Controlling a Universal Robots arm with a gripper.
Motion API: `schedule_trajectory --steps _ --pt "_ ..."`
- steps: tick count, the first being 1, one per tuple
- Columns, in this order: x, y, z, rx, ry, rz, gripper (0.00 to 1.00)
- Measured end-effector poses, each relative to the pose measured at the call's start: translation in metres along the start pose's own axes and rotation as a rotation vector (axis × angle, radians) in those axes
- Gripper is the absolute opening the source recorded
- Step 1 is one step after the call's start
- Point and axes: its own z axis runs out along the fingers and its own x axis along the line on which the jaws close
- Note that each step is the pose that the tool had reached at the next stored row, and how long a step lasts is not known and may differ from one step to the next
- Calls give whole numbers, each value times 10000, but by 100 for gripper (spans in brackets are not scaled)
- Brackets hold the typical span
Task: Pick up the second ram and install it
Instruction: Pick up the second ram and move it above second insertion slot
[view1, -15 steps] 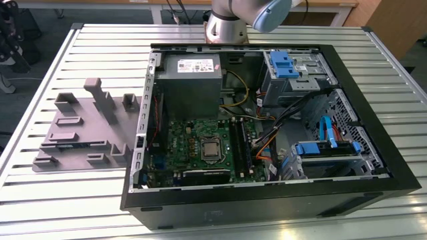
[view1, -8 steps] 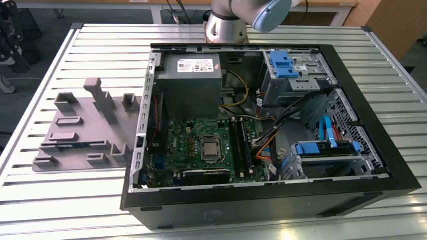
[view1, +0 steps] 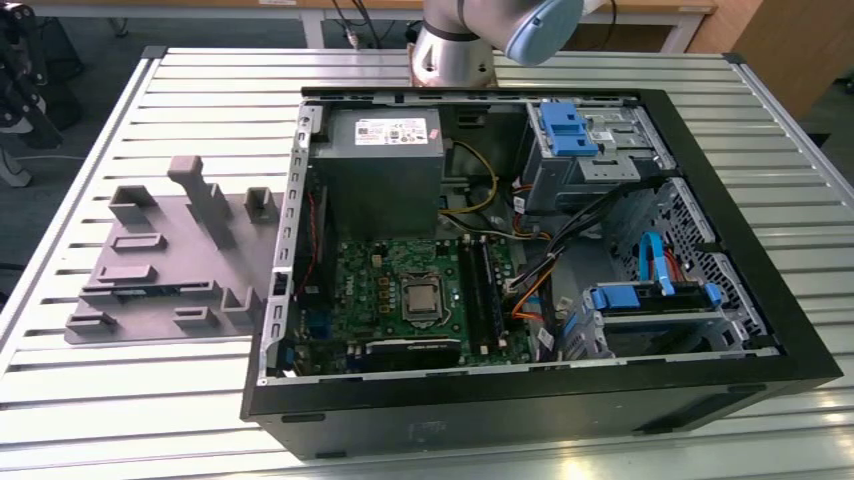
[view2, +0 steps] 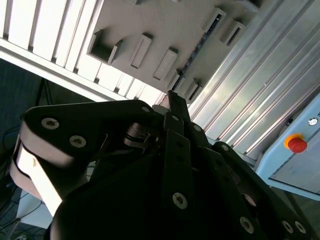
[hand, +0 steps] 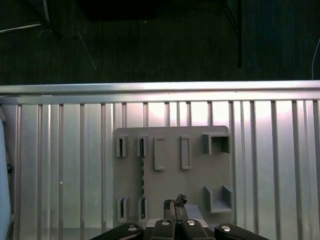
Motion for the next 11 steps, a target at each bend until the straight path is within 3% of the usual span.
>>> schedule_trajectory --steps 4,5,11 --pt "4 1 20 0 0 -14 11" --pt "6 1 26 0 1 -17 18" --pt "16 4 92 22 0 -18 18"
